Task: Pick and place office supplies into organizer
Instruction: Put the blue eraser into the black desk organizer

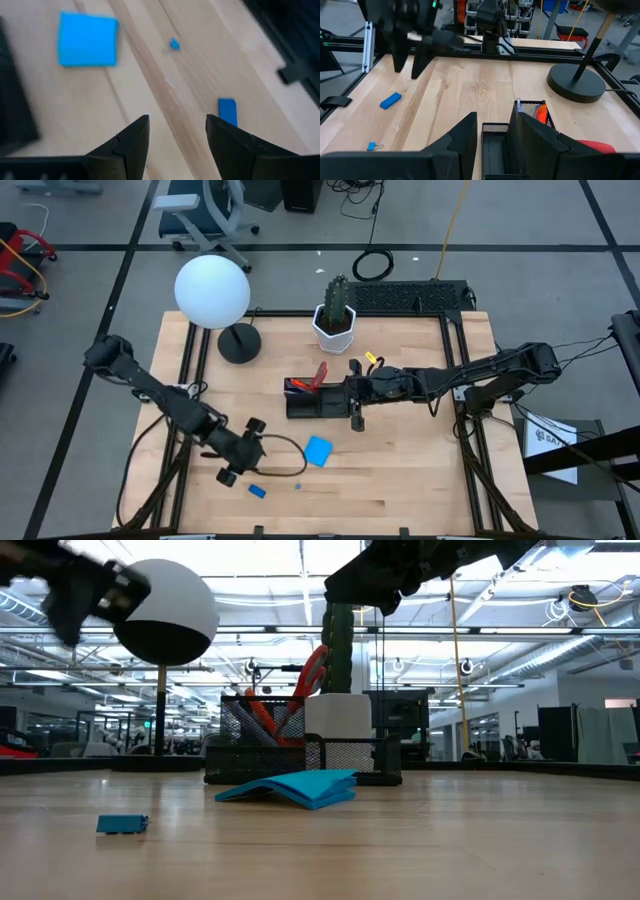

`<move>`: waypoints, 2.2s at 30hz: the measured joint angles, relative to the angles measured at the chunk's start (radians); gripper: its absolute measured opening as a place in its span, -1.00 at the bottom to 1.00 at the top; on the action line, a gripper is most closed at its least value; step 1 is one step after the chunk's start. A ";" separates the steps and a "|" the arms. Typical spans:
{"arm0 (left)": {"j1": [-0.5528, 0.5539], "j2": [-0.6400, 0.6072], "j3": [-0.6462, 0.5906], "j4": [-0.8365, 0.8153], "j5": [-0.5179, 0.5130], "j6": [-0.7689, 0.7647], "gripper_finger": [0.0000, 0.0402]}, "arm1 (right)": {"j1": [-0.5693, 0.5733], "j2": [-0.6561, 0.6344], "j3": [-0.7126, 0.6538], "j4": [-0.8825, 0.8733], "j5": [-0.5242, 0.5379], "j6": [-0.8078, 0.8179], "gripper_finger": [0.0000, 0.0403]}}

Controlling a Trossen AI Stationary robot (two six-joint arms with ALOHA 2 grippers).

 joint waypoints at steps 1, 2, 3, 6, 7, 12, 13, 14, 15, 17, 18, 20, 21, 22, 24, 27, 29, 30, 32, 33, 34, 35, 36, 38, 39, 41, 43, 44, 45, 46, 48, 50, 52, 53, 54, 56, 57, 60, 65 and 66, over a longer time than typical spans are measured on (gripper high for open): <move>-0.008 0.021 0.000 -0.003 0.006 -0.009 -0.02 | 0.000 0.000 0.000 0.000 0.000 0.000 -0.35; -0.014 0.040 0.000 -0.005 0.007 -0.020 -0.02 | 0.000 0.000 0.000 0.000 0.000 0.000 -0.35; -0.021 0.060 0.007 -0.014 0.007 -0.029 -0.02 | 0.000 0.000 0.000 0.000 0.000 0.000 -0.35; -0.047 0.126 0.059 -0.057 0.008 -0.052 -0.02 | 0.000 0.000 0.000 0.000 0.000 0.000 -0.35; -0.055 0.148 0.084 -0.076 0.008 -0.057 -0.02 | 0.000 0.000 0.000 0.000 0.000 0.000 -0.35; -0.094 0.256 0.210 -0.147 0.003 -0.075 -0.02 | 0.000 0.000 0.000 0.000 0.000 0.004 -0.35; -0.100 0.278 0.230 -0.157 0.001 -0.076 -0.02 | 0.000 0.000 0.000 -0.001 0.000 0.004 -0.35; -0.107 0.299 0.247 -0.175 -0.001 -0.078 -0.02 | 0.000 0.000 0.000 -0.001 0.000 0.004 -0.35; -0.114 0.319 0.261 -0.201 -0.005 -0.084 -0.02 | 0.000 0.000 0.000 0.000 0.000 0.004 -0.35; -0.124 0.358 0.285 -0.240 -0.008 -0.098 -0.02 | 0.000 0.000 0.000 0.000 0.000 0.004 -0.35; -0.127 0.378 0.297 -0.248 -0.008 -0.109 -0.02 | 0.000 0.000 0.000 -0.001 0.000 0.004 -0.35; -0.134 0.409 0.312 -0.272 -0.008 -0.132 -0.02 | 0.000 0.000 0.000 -0.001 0.000 0.005 -0.35; -0.137 0.422 0.317 -0.279 -0.007 -0.144 -0.02 | 0.000 0.000 0.000 0.000 0.000 0.005 -0.35; -0.139 0.435 0.322 -0.278 0.003 -0.154 -0.02 | 0.000 0.000 0.000 -0.001 0.000 0.005 -0.35; -0.146 0.451 0.332 -0.273 0.017 -0.167 -0.02 | 0.000 0.000 0.000 -0.001 0.000 0.005 -0.35; -0.155 0.458 0.336 -0.264 0.023 -0.205 -0.02 | 0.000 0.000 0.000 -0.001 0.000 0.005 -0.35; -0.163 0.459 0.336 -0.267 0.024 -0.239 -0.02 | 0.000 0.000 0.000 -0.001 0.000 0.005 -0.35; -0.167 0.459 0.336 -0.266 0.025 -0.255 -0.02 | 0.000 0.000 0.000 -0.001 0.000 0.005 -0.35; -0.176 0.459 0.336 -0.264 0.021 -0.274 -0.02 | 0.000 0.000 0.000 -0.001 0.000 0.005 -0.35; -0.183 0.459 0.336 -0.265 0.009 -0.279 -0.02 | 0.000 0.000 0.000 -0.001 0.000 0.005 -0.35; -0.188 0.459 0.336 -0.263 -0.001 -0.284 -0.02 | 0.000 0.000 0.000 -0.001 0.000 0.008 -0.35; -0.195 0.459 0.336 -0.261 -0.009 -0.285 -0.02 | 0.000 0.000 0.000 -0.001 0.000 0.013 -0.35; -0.198 0.459 0.336 -0.258 -0.015 -0.285 -0.02 | 0.000 0.000 0.000 -0.001 0.000 0.018 -0.35; -0.202 0.459 0.336 -0.249 -0.016 -0.287 -0.02 | 0.000 0.000 0.000 -0.001 0.000 0.023 -0.35; -0.201 0.459 0.336 -0.239 -0.016 -0.290 -0.02 | 0.000 0.000 0.000 -0.001 0.000 0.023 -0.35; -0.201 0.459 0.336 -0.227 -0.019 -0.290 -0.02 | 0.000 0.000 0.000 -0.001 0.000 0.023 -0.35; -0.200 0.459 0.336 -0.226 -0.020 -0.283 -0.02 | 0.000 0.000 0.000 -0.001 0.000 0.023 -0.35; -0.201 0.459 0.336 -0.227 -0.020 -0.282 -0.02 | 0.000 0.000 0.000 -0.001 0.000 0.023 -0.35; -0.201 0.459 0.336 -0.227 -0.020 -0.279 -0.02 | 0.000 0.000 0.000 -0.001 0.000 0.023 -0.35; -0.202 0.459 0.336 -0.227 -0.020 -0.279 -0.02 | 0.000 0.000 0.000 -0.001 0.000 0.023 -0.35; -0.201 0.459 0.336 -0.227 -0.020 -0.274 -0.02 | 0.000 0.000 0.000 -0.001 0.000 0.023 -0.35; -0.202 0.459 0.336 -0.227 -0.020 -0.264 -0.02 | 0.000 0.000 0.000 -0.001 0.000 0.023 -0.35; -0.204 0.459 0.336 -0.227 -0.020 -0.264 -0.02 | 0.000 0.000 0.000 -0.001 0.000 0.023 -0.35; -0.204 0.459 0.336 -0.228 -0.020 -0.264 -0.02 | 0.000 0.000 0.000 -0.001 0.000 0.023 -0.35; -0.204 0.459 0.336 -0.227 -0.020 -0.264 -0.02 | 0.000 0.000 0.000 -0.001 0.000 0.023 -0.35; -0.205 0.459 0.336 -0.228 -0.020 -0.264 -0.02 | 0.000 0.000 0.000 -0.001 0.000 0.023 -0.35; -0.205 0.459 0.336 -0.228 -0.020 -0.264 -0.02 | 0.000 0.000 0.000 -0.001 0.000 0.023 -0.35; -0.205 0.463 0.336 -0.227 -0.025 -0.264 -0.02 | 0.000 0.000 0.000 -0.001 0.000 0.023 -0.35; -0.204 0.525 0.333 -0.220 -0.002 -0.248 -0.02 | 0.000 0.000 0.000 -0.001 0.000 0.023 -0.35; -0.204 0.542 0.333 -0.217 0.007 -0.241 -0.02 | 0.000 0.000 0.000 -0.001 0.000 0.023 -0.35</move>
